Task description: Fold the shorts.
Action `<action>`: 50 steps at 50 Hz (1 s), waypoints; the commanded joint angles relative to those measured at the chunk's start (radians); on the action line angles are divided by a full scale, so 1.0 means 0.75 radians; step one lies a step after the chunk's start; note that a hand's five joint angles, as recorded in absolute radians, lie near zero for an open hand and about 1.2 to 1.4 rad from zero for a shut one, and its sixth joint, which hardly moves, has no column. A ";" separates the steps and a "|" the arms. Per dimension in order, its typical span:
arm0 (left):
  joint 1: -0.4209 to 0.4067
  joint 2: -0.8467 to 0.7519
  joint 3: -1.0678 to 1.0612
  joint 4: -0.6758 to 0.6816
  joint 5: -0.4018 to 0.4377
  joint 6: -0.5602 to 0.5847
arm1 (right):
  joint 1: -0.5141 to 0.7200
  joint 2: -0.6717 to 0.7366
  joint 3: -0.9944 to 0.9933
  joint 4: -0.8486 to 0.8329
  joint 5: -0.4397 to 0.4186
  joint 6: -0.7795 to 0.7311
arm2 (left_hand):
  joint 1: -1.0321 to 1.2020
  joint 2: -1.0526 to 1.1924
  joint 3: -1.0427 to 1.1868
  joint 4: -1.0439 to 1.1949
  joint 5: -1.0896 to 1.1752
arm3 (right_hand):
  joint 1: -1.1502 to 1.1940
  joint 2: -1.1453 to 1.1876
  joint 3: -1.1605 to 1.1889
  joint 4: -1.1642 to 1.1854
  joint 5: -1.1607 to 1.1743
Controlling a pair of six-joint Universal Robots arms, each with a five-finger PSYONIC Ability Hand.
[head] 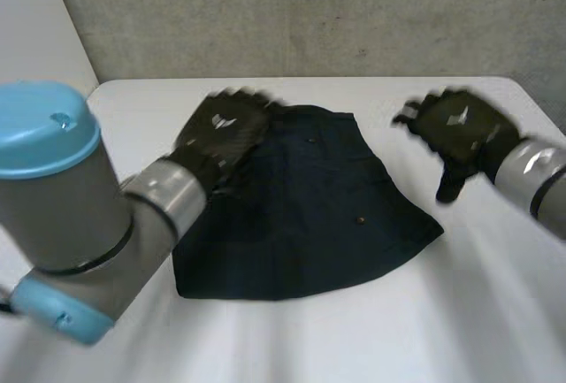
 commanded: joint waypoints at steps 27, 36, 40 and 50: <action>-0.020 -0.217 -0.311 -0.012 -0.304 -0.135 | -0.136 0.536 0.081 -0.311 -0.178 -0.230 | 0.493 0.484 0.499 0.491 0.496 | 0.733 0.694 0.631 0.603 0.612; 0.005 -0.262 -0.288 -0.006 -0.302 -0.135 | -0.132 0.567 0.030 -0.311 -0.190 -0.197 | 0.838 0.828 0.844 0.836 0.841 | 1.440 1.401 1.339 1.311 1.319; 0.031 -0.264 -0.278 0.016 -0.302 -0.135 | -0.128 0.579 0.008 -0.309 -0.231 -0.167 | 1.338 1.329 1.344 1.336 1.341 | 1.680 1.640 1.578 1.550 1.558; 0.064 -0.097 -0.200 -0.047 -0.302 -0.041 | -0.124 0.465 -0.103 -0.115 -0.246 0.034 | 1.558 1.549 1.564 1.556 1.561 | 1.680 1.640 1.578 1.550 1.558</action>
